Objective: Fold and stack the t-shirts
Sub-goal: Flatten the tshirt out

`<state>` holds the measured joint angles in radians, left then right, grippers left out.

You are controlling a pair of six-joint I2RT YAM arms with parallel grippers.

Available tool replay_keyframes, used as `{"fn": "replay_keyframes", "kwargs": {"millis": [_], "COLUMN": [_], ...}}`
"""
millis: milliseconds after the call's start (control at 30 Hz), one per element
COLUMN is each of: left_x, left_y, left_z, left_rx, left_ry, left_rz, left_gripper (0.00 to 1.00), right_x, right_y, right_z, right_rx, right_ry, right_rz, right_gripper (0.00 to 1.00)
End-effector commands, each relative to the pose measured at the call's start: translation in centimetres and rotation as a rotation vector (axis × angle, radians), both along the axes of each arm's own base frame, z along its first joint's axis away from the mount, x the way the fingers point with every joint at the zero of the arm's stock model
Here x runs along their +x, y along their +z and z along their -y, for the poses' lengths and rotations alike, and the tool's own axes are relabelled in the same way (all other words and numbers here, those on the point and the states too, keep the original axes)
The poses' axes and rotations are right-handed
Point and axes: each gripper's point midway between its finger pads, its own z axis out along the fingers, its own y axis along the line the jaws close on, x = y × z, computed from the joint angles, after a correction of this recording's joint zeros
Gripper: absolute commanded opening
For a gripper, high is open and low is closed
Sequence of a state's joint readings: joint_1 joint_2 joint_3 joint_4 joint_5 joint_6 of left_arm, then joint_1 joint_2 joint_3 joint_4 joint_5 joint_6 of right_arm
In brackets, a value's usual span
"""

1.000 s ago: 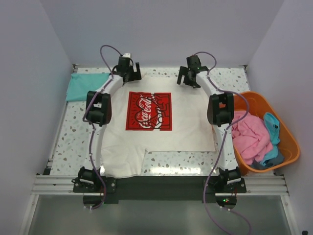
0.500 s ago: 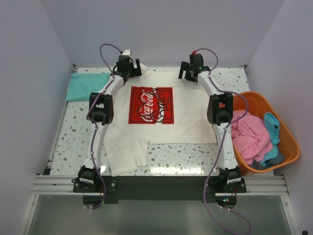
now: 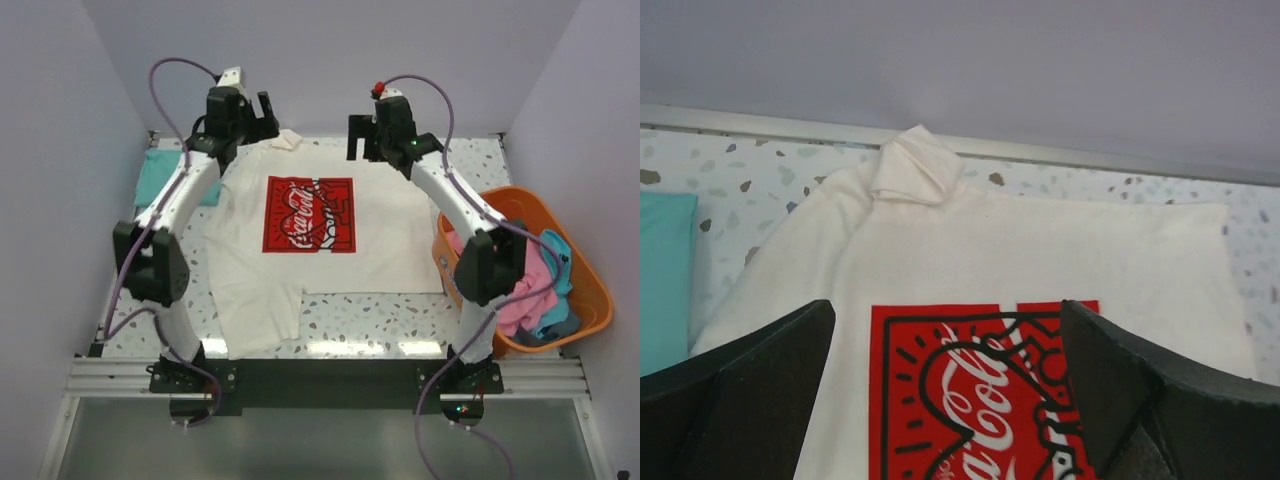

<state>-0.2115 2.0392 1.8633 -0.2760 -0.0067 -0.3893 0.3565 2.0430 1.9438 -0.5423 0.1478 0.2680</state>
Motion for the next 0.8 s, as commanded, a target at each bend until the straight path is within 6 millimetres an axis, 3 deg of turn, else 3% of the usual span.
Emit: {"fn": "replay_keyframes", "kwargs": {"millis": [0, 33, 67, 100, 133, 167, 200, 233, 267, 300, 333, 367, 433, 467, 600, 767], "left_x": [-9.5, -12.4, -15.6, -17.6, -21.5, -23.5, -26.0, -27.9, -31.2, -33.2, -36.2, -37.9, -40.7, -43.2, -48.0, -49.9], "left_y": [3.5, 5.4, 1.5, 0.9, -0.4, -1.3, -0.5, -1.6, -4.7, -4.5, -7.4, -8.3, -9.5, -11.4, -15.8, -18.3], "left_z": [0.2, 0.3, 1.3, 1.8, 2.3, 2.4, 2.5, 2.7, 3.9, 4.0, 3.8, 4.0, 3.9, 4.4, 4.3, 1.9], "left_rx": [-0.018, -0.031, -0.002, -0.013, 0.016, 0.028, -0.033, -0.033, -0.003, -0.046, 0.003, 0.004, -0.016, 0.023, 0.115, 0.250], "left_ry": [0.091, 0.084, 0.055, 0.054, 0.041, 0.041, 0.063, 0.051, -0.035, -0.041, -0.075, -0.105, -0.111, -0.181, -0.242, -0.210], "left_rz": [-0.041, -0.010, -0.093, -0.109, -0.136, -0.157, -0.153, -0.180, -0.250, -0.254, -0.334, -0.366, -0.418, -0.473, -0.619, -0.699], "left_gripper": [1.00, 1.00, 1.00, 1.00, 1.00, 1.00, 1.00, 1.00, 1.00, 1.00, 1.00, 1.00, 1.00, 1.00, 1.00, 0.95], "right_x": [-7.0, -8.6, -11.1, -12.2, -14.2, -15.2, -16.3, -17.0, -18.1, -18.8, -19.5, -20.2, -21.1, -21.7, -22.9, -23.8], "right_y": [3.8, 3.2, 2.0, 1.4, -1.1, -1.3, -0.6, -0.8, -2.3, -1.6, -1.9, -2.8, -2.6, -3.1, -3.8, -4.8], "right_z": [-0.8, -1.2, -0.5, -0.5, -0.3, -0.1, 0.1, 0.4, 1.0, 1.4, 2.1, 2.7, 3.2, 3.6, 4.6, 5.6], "right_rx": [0.066, 0.085, 0.098, 0.135, 0.125, 0.135, 0.163, 0.171, 0.161, 0.169, 0.152, 0.137, 0.140, 0.134, 0.121, 0.098], "right_ry": [-0.012, -0.010, -0.022, -0.044, -0.043, -0.050, -0.060, -0.062, -0.082, -0.086, -0.100, -0.113, -0.116, -0.120, -0.145, -0.174], "right_rz": [0.044, 0.022, -0.010, -0.034, -0.090, -0.094, -0.079, -0.079, -0.108, -0.092, -0.104, -0.121, -0.110, -0.120, -0.126, -0.139], "right_gripper": [0.99, 0.98, 0.99, 0.99, 0.99, 0.99, 0.99, 0.99, 0.99, 0.99, 0.99, 0.99, 0.99, 0.99, 0.99, 0.99]}}
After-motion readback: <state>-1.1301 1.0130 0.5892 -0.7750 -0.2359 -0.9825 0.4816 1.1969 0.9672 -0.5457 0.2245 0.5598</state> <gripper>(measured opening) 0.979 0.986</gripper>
